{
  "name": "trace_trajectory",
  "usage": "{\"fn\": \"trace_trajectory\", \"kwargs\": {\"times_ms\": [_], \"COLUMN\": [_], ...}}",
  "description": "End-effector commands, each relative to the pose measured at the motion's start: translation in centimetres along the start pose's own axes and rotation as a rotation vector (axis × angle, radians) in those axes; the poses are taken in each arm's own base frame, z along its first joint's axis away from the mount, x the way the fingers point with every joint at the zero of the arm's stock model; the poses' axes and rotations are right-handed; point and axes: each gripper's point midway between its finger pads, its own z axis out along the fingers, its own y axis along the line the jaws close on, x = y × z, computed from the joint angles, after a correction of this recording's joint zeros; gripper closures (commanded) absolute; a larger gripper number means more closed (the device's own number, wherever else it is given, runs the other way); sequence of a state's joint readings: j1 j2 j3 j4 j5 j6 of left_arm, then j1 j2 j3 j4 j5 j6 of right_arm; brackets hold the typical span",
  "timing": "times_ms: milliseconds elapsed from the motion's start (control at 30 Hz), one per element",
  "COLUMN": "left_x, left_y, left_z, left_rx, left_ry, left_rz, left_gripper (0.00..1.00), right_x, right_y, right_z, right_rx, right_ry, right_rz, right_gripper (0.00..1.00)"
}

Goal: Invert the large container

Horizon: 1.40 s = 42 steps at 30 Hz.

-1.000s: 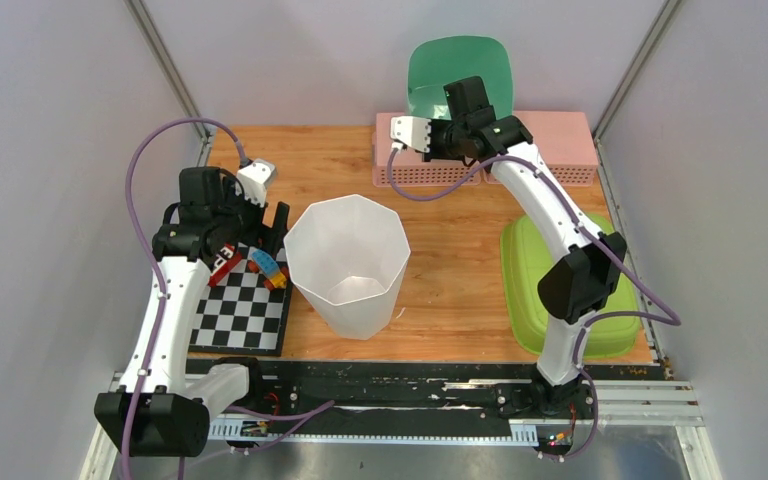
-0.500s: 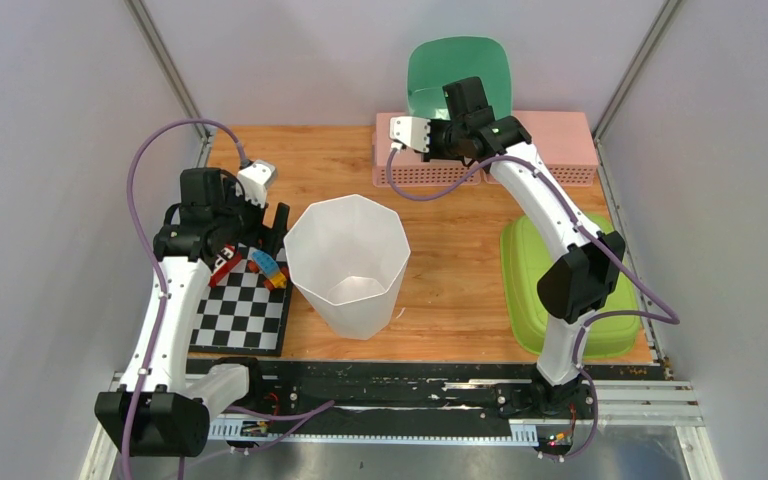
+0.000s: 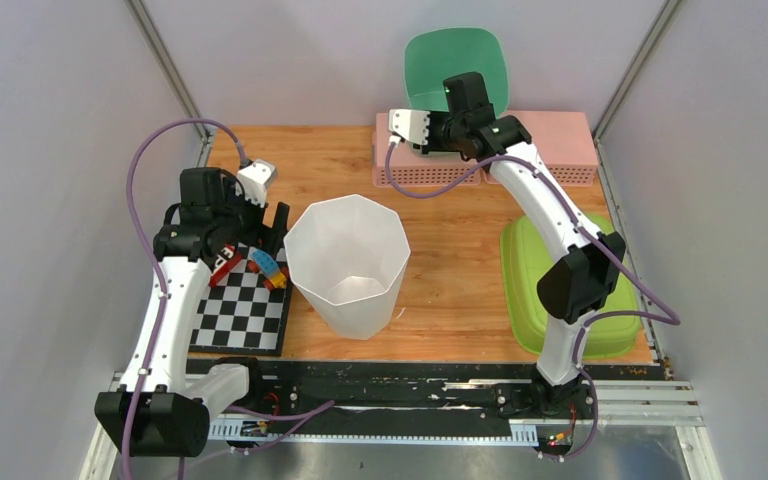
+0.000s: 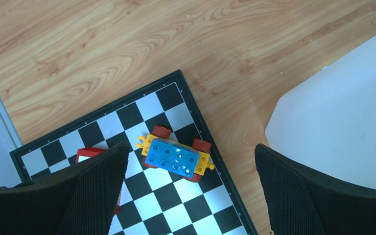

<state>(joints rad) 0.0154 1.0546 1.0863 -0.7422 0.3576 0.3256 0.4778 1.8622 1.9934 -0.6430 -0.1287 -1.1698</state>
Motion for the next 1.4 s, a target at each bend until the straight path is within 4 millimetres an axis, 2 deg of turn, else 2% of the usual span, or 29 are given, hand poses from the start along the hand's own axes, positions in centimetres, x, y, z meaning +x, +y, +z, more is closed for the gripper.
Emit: {"fn": "trace_trajectory", "kwargs": {"times_ms": [0,433,600,833,1033,1167,1233,1367], "left_x": [-0.2,0.1,0.1,0.1,0.2,0.2,0.3,0.3], "left_y": [-0.1,-0.1,-0.1,-0.1,-0.2,-0.2,-0.2,-0.3], "left_z": [0.0,0.1,0.2,0.1,0.0,-0.1,-0.2,-0.3], "left_rx": [-0.001,-0.001,0.001,-0.001,-0.001,-0.003,-0.002,-0.005], "left_ry": [-0.012,-0.008,-0.010,-0.011,-0.008,-0.012,-0.010,-0.013], "left_rz": [0.014,0.012,0.010,0.012,0.013,0.016,0.018,0.023], "left_gripper": [0.00,0.00,0.00,0.00,0.00,0.00,0.00,0.00], "right_x": [-1.2,-0.6,-0.3,-0.6,-1.7,-3.1,-3.9,-5.4], "right_y": [-2.5,-4.7,-6.3,-8.4,-10.0,-10.7,-10.5,-8.1], "right_z": [-1.0,-0.4,-1.0,-2.2,-4.5,-7.4,-9.1,-12.3], "right_rx": [0.088,0.201,0.284,0.388,0.465,0.510,0.514,0.465], "right_ry": [-0.007,0.036,0.064,0.065,0.038,-0.004,-0.035,-0.107], "right_rz": [-0.015,0.040,0.069,0.105,0.141,0.180,0.216,0.290], "right_gripper": [0.68,0.48,0.35,0.26,0.22,0.19,0.18,0.18]}}
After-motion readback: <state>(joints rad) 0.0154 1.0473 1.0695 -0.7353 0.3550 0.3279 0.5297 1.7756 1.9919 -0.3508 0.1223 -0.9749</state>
